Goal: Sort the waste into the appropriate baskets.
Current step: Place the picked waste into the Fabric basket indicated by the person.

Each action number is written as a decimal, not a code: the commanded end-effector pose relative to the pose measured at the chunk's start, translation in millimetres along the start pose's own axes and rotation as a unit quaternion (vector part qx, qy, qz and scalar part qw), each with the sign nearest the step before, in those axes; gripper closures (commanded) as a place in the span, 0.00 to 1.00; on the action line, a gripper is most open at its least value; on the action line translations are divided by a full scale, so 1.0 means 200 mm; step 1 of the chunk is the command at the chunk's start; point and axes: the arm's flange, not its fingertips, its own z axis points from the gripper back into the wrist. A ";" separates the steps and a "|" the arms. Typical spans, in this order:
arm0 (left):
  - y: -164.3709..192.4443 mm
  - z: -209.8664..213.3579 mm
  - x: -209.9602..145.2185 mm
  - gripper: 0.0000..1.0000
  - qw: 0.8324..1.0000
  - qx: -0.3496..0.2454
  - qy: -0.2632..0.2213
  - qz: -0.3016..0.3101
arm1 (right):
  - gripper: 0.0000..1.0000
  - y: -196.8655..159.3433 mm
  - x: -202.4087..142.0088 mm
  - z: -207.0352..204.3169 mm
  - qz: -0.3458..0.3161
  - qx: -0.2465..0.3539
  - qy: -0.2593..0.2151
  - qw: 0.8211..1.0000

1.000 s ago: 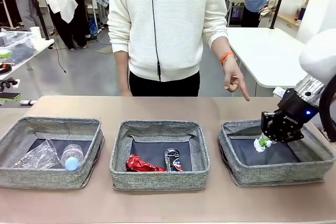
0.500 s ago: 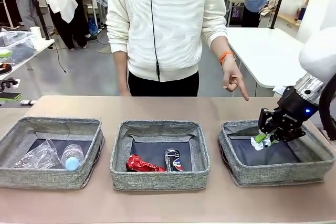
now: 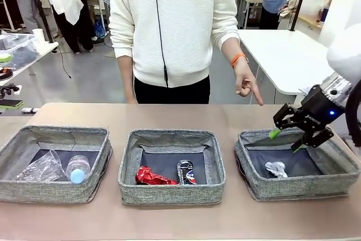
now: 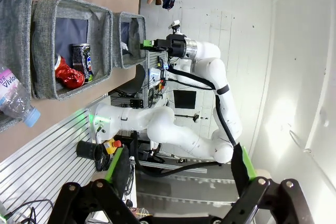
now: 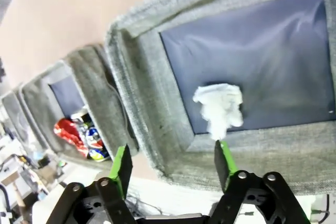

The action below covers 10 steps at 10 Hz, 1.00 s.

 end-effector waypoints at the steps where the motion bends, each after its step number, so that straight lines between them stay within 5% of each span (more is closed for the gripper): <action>1: -0.01 0.00 0.00 0.00 1.000 -0.006 0.002 -0.009 | 0.00 0.01 -0.02 -0.02 -0.002 0.024 -0.010 1.000; 3: -0.01 0.00 0.00 0.00 1.000 -0.006 0.002 -0.009 | 0.00 0.13 -0.02 0.08 0.012 0.086 0.057 0.995; 5: -0.01 0.00 0.00 0.00 1.000 -0.006 0.002 -0.009 | 0.00 0.40 -0.07 0.36 0.087 0.210 0.089 0.970; 6: -0.01 0.00 0.00 0.00 1.000 -0.006 0.002 -0.009 | 0.00 0.48 -0.09 0.46 0.130 0.298 0.094 0.941; 7: -0.01 0.00 0.00 0.00 1.000 -0.006 0.002 -0.009 | 0.00 0.49 -0.09 0.53 0.172 0.412 0.098 0.889; 10: -0.01 0.00 0.00 0.00 1.000 -0.006 0.002 -0.009 | 0.00 0.39 -0.11 0.37 0.173 0.402 0.176 0.882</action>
